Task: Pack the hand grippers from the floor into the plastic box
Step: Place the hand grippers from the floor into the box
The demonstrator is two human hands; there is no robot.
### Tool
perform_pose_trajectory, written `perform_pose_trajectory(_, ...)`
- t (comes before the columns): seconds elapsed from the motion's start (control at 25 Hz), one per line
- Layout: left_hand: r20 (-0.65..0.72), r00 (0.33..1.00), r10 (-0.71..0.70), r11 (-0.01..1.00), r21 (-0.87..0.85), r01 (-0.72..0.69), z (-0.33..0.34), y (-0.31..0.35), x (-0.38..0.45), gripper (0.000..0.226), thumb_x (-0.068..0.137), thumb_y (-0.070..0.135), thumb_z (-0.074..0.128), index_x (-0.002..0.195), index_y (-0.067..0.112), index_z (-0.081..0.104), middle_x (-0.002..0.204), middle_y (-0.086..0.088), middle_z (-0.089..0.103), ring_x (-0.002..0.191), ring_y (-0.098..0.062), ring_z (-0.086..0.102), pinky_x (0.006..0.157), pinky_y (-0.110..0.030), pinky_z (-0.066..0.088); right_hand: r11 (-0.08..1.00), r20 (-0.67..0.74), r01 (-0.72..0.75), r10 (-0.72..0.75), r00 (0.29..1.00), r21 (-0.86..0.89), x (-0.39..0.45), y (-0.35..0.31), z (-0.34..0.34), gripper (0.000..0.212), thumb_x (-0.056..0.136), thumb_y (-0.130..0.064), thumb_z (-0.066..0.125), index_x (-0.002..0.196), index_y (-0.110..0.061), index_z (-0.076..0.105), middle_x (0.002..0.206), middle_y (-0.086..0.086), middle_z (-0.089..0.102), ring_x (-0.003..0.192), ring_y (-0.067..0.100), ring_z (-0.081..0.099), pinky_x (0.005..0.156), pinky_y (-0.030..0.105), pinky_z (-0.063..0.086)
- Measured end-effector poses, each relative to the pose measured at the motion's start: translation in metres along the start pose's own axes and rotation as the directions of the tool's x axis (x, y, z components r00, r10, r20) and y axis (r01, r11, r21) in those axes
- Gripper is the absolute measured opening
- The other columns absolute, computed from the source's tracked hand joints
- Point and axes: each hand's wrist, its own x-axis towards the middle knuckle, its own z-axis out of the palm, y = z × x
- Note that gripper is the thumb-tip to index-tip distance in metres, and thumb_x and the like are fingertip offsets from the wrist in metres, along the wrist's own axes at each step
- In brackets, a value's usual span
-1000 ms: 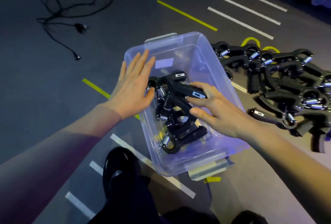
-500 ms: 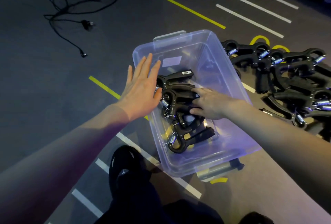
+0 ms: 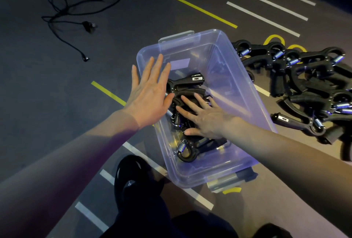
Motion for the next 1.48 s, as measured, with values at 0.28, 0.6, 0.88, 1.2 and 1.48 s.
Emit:
perform_pose_trajectory(0.28, 0.021, 0.999, -0.042, 0.997, -0.061, 0.043, 0.000, 0.003, -0.002, 0.068, 0.094, 0.052, 0.025, 0.148, 0.016, 0.004, 0.156, -0.005, -0.009, 0.142, -0.021, -0.014, 0.109, -0.045, -0.014, 0.994, -0.115, -0.030, 0.018, 0.993, -0.102, 0.005, -0.005, 0.010, 0.086, 0.094, -0.043, 0.046, 0.146, -0.026, -0.021, 0.155, -0.002, -0.025, 0.145, 0.033, -0.009, 0.116, 0.048, 0.008)
perform_pose_trajectory(0.6, 0.020, 0.999, -0.043, 0.999, -0.026, 0.043, 0.003, 0.003, -0.002, 0.068, 0.094, 0.052, 0.024, 0.148, 0.017, 0.005, 0.157, -0.005, -0.008, 0.142, -0.022, -0.014, 0.110, -0.048, -0.012, 0.999, -0.135, -0.031, 0.025, 0.991, -0.043, 0.016, -0.002, 0.011, 0.105, 0.083, -0.007, 0.060, 0.146, -0.028, -0.022, 0.157, -0.008, -0.016, 0.146, 0.027, -0.005, 0.116, 0.050, 0.014)
perform_pose_trajectory(0.88, 0.014, 0.999, -0.042, 0.999, 0.017, 0.041, 0.005, 0.005, 0.000, 0.067, 0.094, 0.051, 0.025, 0.148, 0.017, 0.005, 0.157, -0.006, -0.007, 0.142, -0.024, -0.013, 0.110, -0.050, -0.009, 0.999, -0.059, 0.027, -0.028, 0.998, -0.025, 0.016, 0.006, 0.007, 0.101, 0.086, -0.012, 0.059, 0.146, -0.027, -0.021, 0.156, -0.009, -0.022, 0.145, 0.020, -0.014, 0.113, 0.056, 0.009)
perform_pose_trajectory(1.2, 0.018, 1.000, -0.024, 0.999, 0.028, 0.024, 0.005, 0.007, 0.003, 0.069, 0.092, 0.053, 0.024, 0.148, 0.016, 0.008, 0.157, -0.006, -0.006, 0.142, -0.024, -0.011, 0.110, -0.054, -0.007, 0.999, -0.062, 0.016, -0.019, 0.998, -0.047, 0.015, 0.008, 0.012, 0.095, 0.089, -0.016, 0.054, 0.146, -0.028, -0.021, 0.155, -0.010, -0.024, 0.145, 0.021, -0.016, 0.107, 0.068, 0.009)
perform_pose_trajectory(1.48, -0.121, 0.991, 0.060, 0.990, -0.120, -0.075, -0.010, 0.058, 0.012, 0.082, 0.082, 0.063, 0.014, 0.146, 0.012, 0.018, 0.156, -0.010, -0.001, 0.143, -0.027, -0.004, 0.109, -0.055, -0.005, 0.951, -0.488, 0.106, 0.052, 0.871, 0.290, -0.029, 0.022, -0.021, 0.077, 0.085, -0.018, 0.057, 0.150, -0.019, 0.018, 0.159, -0.001, 0.012, 0.145, 0.020, 0.014, 0.116, 0.046, 0.020)
